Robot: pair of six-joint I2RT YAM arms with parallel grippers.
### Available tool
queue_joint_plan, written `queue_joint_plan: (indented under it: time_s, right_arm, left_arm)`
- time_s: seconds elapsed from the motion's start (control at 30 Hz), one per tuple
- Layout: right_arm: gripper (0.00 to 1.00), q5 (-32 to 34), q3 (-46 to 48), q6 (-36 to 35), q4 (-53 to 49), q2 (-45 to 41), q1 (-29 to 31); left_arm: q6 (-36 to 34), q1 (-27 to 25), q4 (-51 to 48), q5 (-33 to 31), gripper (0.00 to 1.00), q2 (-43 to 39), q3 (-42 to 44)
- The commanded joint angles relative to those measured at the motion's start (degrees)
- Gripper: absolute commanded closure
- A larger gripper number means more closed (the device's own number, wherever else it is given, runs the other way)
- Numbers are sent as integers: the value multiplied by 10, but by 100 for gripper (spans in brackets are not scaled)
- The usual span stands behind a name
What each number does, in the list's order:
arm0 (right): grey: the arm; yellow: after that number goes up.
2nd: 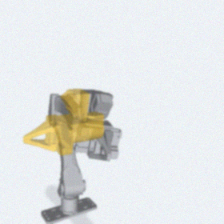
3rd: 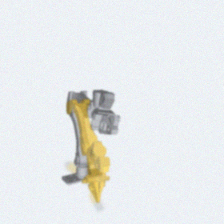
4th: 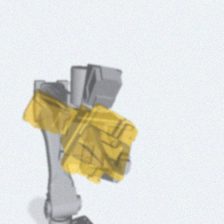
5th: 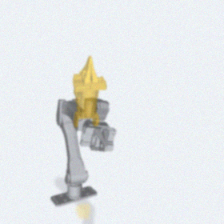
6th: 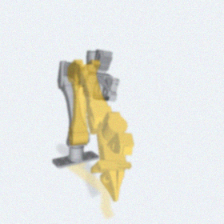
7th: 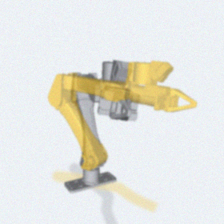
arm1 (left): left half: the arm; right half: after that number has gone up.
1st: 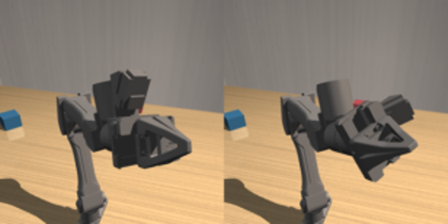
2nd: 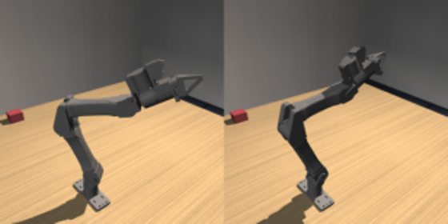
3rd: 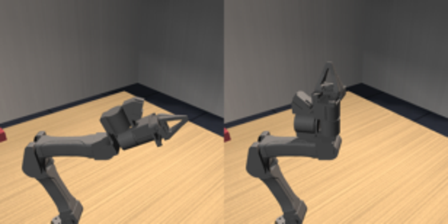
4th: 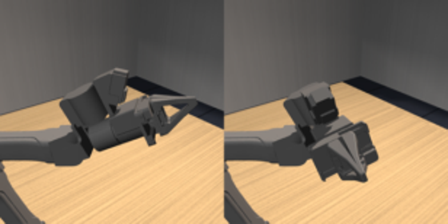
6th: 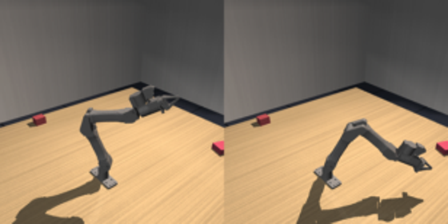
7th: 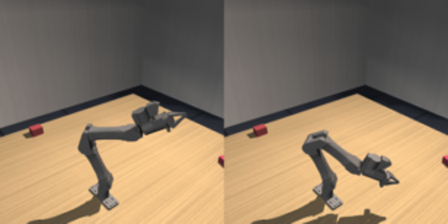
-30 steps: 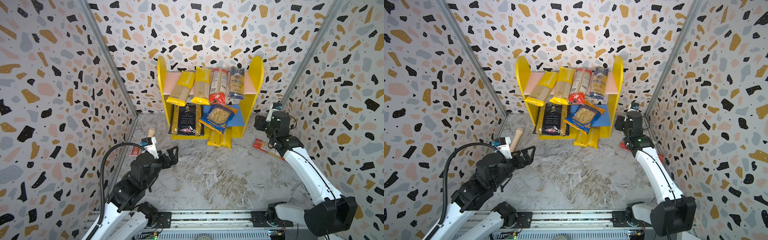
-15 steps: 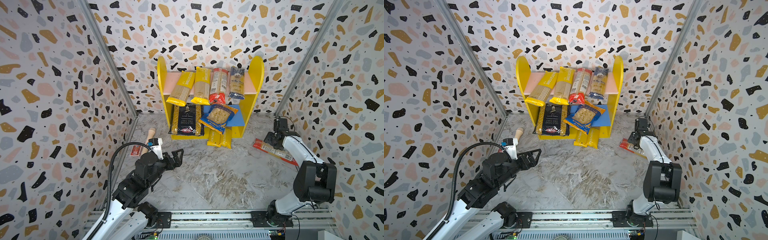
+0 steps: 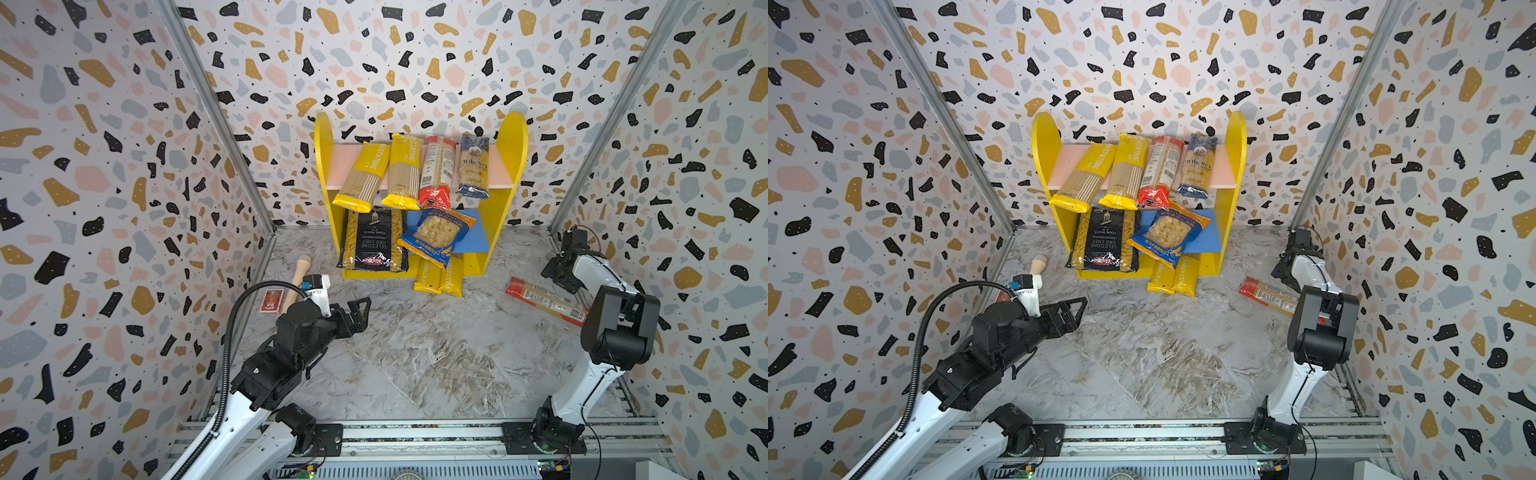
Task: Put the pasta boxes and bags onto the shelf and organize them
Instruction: 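Swing the right gripper down over the red-labelled spaghetti pack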
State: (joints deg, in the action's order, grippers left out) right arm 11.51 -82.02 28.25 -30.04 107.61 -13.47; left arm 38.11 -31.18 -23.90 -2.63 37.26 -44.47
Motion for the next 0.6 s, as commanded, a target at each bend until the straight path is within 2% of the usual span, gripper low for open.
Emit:
queue_joint_plan:
  time_s: [0.0, 0.57]
  right_arm:
    - [31, -2, -1, 1, -11, -5, -4]
    - [31, -54, 46, -4, 10, 28, -8]
  left_arm:
    - [-13, 3, 27, 1, 0, 0, 8]
    - [-20, 2, 17, -3, 0, -8, 10]
